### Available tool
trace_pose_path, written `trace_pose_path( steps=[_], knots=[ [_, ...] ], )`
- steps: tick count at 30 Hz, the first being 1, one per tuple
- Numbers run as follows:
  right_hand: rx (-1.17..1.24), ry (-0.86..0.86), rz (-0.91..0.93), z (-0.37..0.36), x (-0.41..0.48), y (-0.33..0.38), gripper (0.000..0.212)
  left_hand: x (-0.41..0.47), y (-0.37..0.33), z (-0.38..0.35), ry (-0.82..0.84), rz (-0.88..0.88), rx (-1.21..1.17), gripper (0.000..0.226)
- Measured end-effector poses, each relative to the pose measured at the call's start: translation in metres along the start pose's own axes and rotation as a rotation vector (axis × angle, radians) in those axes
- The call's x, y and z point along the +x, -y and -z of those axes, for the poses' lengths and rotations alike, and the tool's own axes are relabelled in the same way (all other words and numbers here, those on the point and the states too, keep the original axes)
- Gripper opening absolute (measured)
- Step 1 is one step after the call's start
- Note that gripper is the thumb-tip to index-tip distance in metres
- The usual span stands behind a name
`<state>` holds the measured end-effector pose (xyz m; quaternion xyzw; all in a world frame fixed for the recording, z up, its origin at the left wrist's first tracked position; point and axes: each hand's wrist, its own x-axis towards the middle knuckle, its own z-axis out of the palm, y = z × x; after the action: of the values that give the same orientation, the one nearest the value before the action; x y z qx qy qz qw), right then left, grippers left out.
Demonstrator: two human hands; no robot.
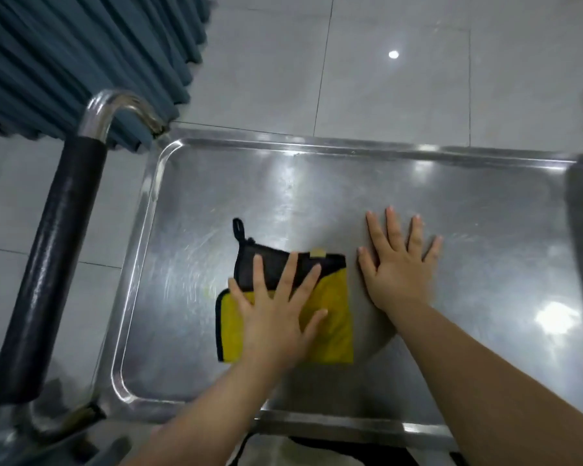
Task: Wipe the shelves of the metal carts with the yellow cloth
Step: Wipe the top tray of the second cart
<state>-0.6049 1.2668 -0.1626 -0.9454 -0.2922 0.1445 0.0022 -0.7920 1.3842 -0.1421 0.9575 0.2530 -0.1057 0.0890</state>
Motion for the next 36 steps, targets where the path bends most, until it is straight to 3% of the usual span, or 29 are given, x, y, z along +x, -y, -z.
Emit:
trace_pose_path(
  steps=[4, 7, 10, 13, 18, 26, 32, 36],
  knots=[
    [-0.006, 0.002, 0.000, -0.001, 0.003, -0.001, 0.063, -0.018, 0.005, -0.005, 0.060, 0.010, 0.037, 0.068],
    [-0.002, 0.009, -0.005, -0.001, 0.008, 0.000, 0.063, 0.065, 0.011, 0.013, -0.025, 0.039, 0.019, 0.069],
    [0.004, 0.010, -0.014, 0.000, 0.013, 0.000, 0.062, 0.169, 0.012, 0.034, -0.023, 0.113, -0.007, 0.069],
    [0.014, 0.036, -0.014, 0.000, 0.015, -0.002, 0.059, 0.215, 0.007, 0.046, -0.001, 0.089, 0.012, 0.069],
    [0.017, 0.035, 0.012, 0.000, 0.014, -0.002, 0.059, 0.164, 0.006, 0.031, -0.046, 0.141, -0.013, 0.067],
    [0.019, 0.059, 0.036, 0.003, 0.010, -0.001, 0.060, -0.065, 0.002, -0.016, 0.036, 0.170, 0.037, 0.068],
    [-0.009, 0.039, 0.032, 0.001, 0.014, -0.002, 0.061, -0.055, -0.032, -0.020, 0.030, 0.500, -0.063, 0.073],
    [-0.017, 0.020, 0.054, -0.001, 0.014, -0.003, 0.061, -0.006, -0.031, -0.008, -0.019, 0.536, -0.072, 0.074]
  ],
)
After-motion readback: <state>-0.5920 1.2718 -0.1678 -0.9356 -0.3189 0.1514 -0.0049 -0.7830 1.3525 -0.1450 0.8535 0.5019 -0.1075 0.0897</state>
